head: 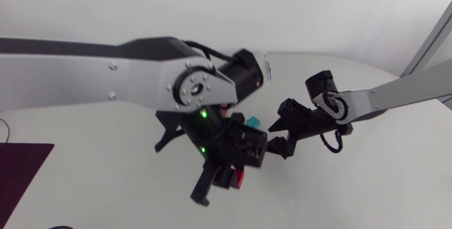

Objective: Pick up the duplo bricks and place them in the container

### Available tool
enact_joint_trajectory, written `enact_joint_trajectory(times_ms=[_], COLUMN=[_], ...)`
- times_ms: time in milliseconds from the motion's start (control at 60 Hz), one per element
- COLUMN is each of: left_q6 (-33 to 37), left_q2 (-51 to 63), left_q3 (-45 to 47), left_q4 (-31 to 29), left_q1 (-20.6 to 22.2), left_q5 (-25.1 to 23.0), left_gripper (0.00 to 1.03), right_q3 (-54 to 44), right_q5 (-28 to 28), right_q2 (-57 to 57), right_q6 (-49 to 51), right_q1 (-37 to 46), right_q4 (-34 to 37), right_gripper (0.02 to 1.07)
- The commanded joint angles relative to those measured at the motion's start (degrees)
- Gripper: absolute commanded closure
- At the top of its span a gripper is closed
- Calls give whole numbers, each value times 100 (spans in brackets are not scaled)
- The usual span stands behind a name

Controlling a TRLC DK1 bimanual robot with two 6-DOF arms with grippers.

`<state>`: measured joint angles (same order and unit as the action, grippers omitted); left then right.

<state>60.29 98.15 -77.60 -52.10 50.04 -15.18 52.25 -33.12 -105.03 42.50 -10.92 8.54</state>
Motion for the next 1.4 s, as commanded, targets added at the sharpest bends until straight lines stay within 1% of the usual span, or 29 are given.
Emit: enact_joint_trajectory(times_ms=[0,83,133,150,183,217,267,367,383,433,483,500,583,633,750,833,900,1000,1033,1050,1067,1150,1167,1200,1217,1233,1300,1383], left_q6=[-237,-439,-536,-668,-765,-817,-1178,-1503,-1573,-1784,-1872,-1934,-2224,-2452,-2681,-2848,-2927,-3032,-3076,-3111,-3155,-3278,-3322,-3357,-3357,-3357,-3357,-3524], left_q2=[-112,-112,-68,-59,-41,-33,29,126,187,266,310,337,451,583,873,996,1119,1277,1338,1347,1365,1409,1409,1409,1400,1374,1180,750], left_q3=[-220,-352,-493,-563,-624,-686,-791,-985,-1064,-1205,-1240,-1257,-1301,-1398,-1609,-1547,-1565,-1565,-1565,-1556,-1556,-1556,-1556,-1547,-1512,-1486,-1275,-827], left_q4=[156,446,587,736,815,947,1325,1694,1764,1975,2160,2265,2722,2951,3197,3654,3839,4023,4076,4102,4120,4172,4181,4181,4181,4181,4260,4550], left_q1=[-372,-654,-864,-961,-1058,-1155,-1374,-1638,-1717,-1831,-1902,-1928,-2086,-2227,-2447,-2543,-2614,-2701,-2728,-2737,-2754,-2833,-2851,-2860,-2868,-2868,-2868,-2868], left_q5=[-143,-161,-275,-275,-293,-337,-372,-424,-424,-424,-424,-424,-424,-416,-389,-170,6,138,226,252,270,393,393,393,393,393,393,402], left_gripper=[92,92,92,92,92,92,92,92,92,92,92,92,92,92,92,92,91,90,85,80,73,28,22,14,6,4,4,4], right_q3=[189,295,383,409,462,506,514,514,514,506,479,462,400,339,154,49,-4,-31,-4,5,22,163,189,259,295,330,514,822], right_q5=[34,131,166,175,192,219,245,342,377,430,438,465,482,482,482,482,482,474,474,474,474,456,447,447,447,447,438,430], right_q2=[-254,-360,-439,-465,-518,-553,-588,-676,-694,-764,-782,-791,-764,-694,-342,-44,185,563,721,791,879,1196,1248,1345,1398,1442,1582,1635], right_q6=[109,92,83,83,83,92,92,92,101,109,118,118,118,118,118,118,101,83,65,48,30,-84,-102,-154,-207,-251,-418,-620], right_q1=[-130,-191,-209,-218,-218,-227,-244,-323,-341,-376,-394,-402,-411,-402,-367,-323,-314,-288,-279,-271,-271,-244,-235,-235,-235,-235,-235,-235], right_q4=[-1,17,52,69,131,175,192,228,263,271,271,280,280,280,351,447,518,685,764,790,834,1010,1027,1071,1071,1071,1098,1133], right_gripper=[11,12,16,17,18,22,28,37,41,48,54,59,80,80,81,81,81,81,81,81,81,81,81,81,81,81,81,81])
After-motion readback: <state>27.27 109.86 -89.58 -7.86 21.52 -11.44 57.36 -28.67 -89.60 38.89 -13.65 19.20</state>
